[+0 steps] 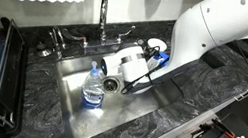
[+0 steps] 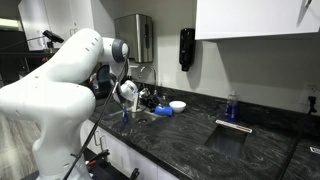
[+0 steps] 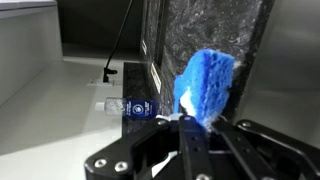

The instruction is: Move the sponge the sponge to the right

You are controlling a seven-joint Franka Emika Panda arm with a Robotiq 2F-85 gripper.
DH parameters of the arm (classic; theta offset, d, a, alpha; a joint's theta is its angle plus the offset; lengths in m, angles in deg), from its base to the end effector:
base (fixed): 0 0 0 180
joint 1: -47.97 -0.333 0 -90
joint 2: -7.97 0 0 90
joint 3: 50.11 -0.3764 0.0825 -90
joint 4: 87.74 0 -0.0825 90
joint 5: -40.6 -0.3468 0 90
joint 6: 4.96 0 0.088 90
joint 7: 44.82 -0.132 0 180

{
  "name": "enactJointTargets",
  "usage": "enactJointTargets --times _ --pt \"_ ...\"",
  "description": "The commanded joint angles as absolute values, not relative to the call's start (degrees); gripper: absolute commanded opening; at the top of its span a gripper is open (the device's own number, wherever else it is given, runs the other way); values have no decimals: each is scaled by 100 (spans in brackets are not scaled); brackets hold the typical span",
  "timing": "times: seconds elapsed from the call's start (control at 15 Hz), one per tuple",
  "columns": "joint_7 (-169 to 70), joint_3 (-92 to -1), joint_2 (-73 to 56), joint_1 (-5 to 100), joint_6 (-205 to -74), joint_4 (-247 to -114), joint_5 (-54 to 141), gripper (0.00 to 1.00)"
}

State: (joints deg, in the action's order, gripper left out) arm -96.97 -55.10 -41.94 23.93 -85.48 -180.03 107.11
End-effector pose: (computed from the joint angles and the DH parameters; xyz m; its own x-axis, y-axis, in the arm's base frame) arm 0.6020 0.1709 0.1947 0.9947 0.0595 -0.0843 0.0932 -0.1669 0.9816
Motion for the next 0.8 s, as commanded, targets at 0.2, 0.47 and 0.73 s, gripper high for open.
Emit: enactJointTargets --times 0.2,0.47,0.73 --pt "-9839 -5570 -3744 2457 -7769 -18120 10732 2" --pt "-9960 -5614 -3578 2573 -7478 -18206 10619 2" --pt "-10150 -5633 -3486 2829 -7589 -18492 10413 2"
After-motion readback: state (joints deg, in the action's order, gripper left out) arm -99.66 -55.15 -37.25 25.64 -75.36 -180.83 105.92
